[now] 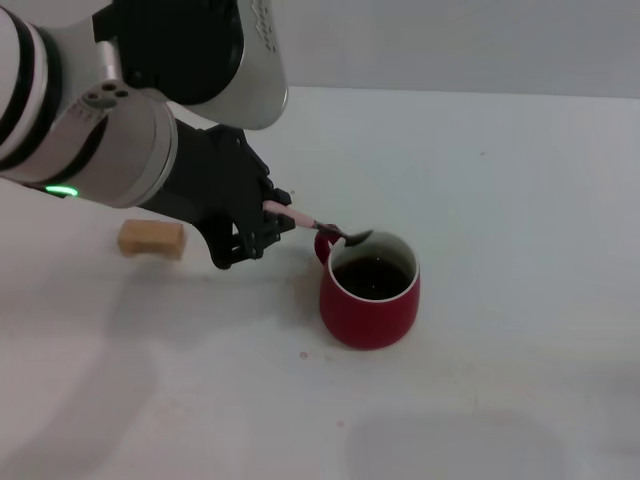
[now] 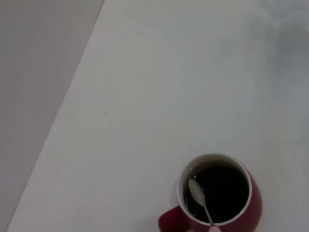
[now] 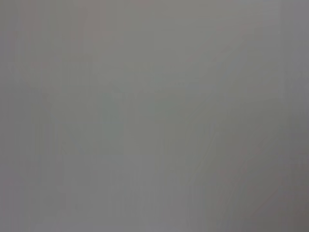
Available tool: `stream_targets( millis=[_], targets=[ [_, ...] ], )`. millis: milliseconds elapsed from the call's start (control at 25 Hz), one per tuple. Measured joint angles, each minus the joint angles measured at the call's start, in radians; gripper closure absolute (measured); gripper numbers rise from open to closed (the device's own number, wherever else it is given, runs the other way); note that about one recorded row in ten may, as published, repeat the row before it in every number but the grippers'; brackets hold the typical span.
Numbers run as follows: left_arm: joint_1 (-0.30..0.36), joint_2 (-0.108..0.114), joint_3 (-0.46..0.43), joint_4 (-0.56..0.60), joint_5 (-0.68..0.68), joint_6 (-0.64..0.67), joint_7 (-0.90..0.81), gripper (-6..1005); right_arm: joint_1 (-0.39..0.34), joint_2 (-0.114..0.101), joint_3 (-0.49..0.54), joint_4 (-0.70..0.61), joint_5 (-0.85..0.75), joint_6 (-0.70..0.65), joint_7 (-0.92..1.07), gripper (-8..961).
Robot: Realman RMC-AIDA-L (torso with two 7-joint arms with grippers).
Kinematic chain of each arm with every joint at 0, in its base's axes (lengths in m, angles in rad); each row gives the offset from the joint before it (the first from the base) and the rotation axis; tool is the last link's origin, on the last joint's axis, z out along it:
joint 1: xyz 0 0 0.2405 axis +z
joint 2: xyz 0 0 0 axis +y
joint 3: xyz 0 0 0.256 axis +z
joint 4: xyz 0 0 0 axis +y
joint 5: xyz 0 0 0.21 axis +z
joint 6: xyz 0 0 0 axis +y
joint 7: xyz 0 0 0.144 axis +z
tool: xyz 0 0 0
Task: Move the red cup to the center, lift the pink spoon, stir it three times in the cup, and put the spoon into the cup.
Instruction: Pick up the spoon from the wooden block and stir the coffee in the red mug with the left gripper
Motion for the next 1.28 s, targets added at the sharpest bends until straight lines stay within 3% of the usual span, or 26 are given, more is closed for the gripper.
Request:
stream_targets(
  millis=[480,880,1280],
  targets=[
    [0.028,-0.001,0.049,0.042,0.008,0.03,0.008,863,-0.002,0.002,-0.008,0.005,0.001,0.0,0.0,954],
    [0.034,-0.003,0.164,0.153,0.102,0.174,0.01,863,-0.017,0.002,-0.026,0.005,-0.006,-0.004,0.0,953],
    [0.011,-0.008,0.212,0.212,0.068,0.249,0.009,863,-0.038,0.002,-0.036,0.003,-0.005,-0.011,-0.001,953]
  ],
)
